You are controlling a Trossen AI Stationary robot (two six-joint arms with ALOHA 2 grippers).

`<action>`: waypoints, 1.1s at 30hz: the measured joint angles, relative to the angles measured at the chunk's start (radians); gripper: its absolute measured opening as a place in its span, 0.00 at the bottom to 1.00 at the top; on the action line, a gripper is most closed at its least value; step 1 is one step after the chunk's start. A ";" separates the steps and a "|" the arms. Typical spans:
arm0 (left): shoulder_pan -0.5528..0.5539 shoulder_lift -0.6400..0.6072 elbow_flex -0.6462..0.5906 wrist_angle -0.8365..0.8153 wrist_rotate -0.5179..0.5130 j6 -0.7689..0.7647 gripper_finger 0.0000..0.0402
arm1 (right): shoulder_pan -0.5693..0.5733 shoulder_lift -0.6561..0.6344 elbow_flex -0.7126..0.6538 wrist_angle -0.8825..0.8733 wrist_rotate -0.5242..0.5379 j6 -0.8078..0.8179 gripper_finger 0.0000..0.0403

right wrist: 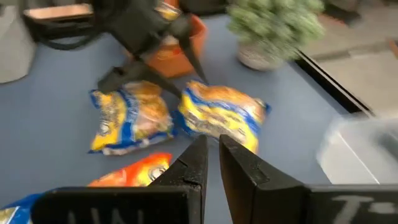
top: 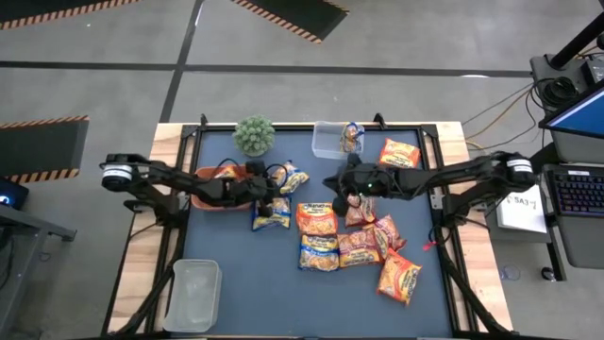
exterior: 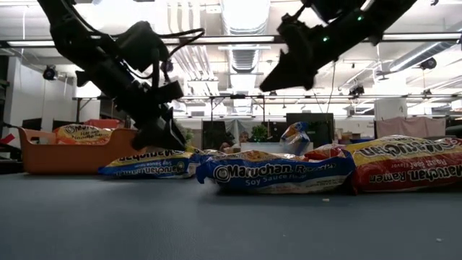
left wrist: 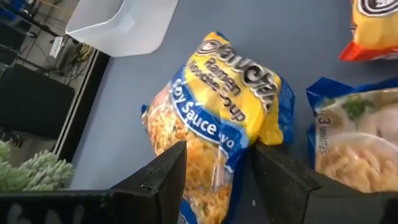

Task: Sort Maruchan noodles
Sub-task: Put the blue noodle pack into the transparent bin

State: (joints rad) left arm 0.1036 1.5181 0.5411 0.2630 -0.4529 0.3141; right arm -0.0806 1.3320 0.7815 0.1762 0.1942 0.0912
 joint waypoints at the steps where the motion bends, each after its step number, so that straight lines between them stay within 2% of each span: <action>1: 0.000 0.006 0.000 0.002 0.000 0.000 0.40 | 0.002 0.020 0.000 0.029 -0.011 -0.025 0.08; 6: 0.000 0.036 0.000 0.033 0.000 0.000 0.37 | 0.006 0.108 0.000 0.138 -0.013 -0.062 0.08; 11: 0.000 0.046 0.000 0.050 0.000 0.000 0.30 | 0.005 0.192 0.036 0.151 -0.011 -0.026 0.09; 19: 0.002 0.045 0.001 0.099 0.000 -0.001 0.03 | 0.005 0.347 0.222 0.022 -0.008 -0.084 0.25; 30: 0.003 0.039 0.001 0.223 -0.009 -0.055 0.00 | 0.004 0.521 0.472 -0.165 0.059 -0.161 0.48; 33: 0.003 0.039 0.001 0.247 -0.009 -0.070 0.00 | 0.004 0.545 0.507 -0.210 0.178 -0.134 0.52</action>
State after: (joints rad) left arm 0.1070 1.5570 0.5419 0.5097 -0.4619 0.2446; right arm -0.0765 1.8772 1.2885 -0.0342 0.3725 -0.0424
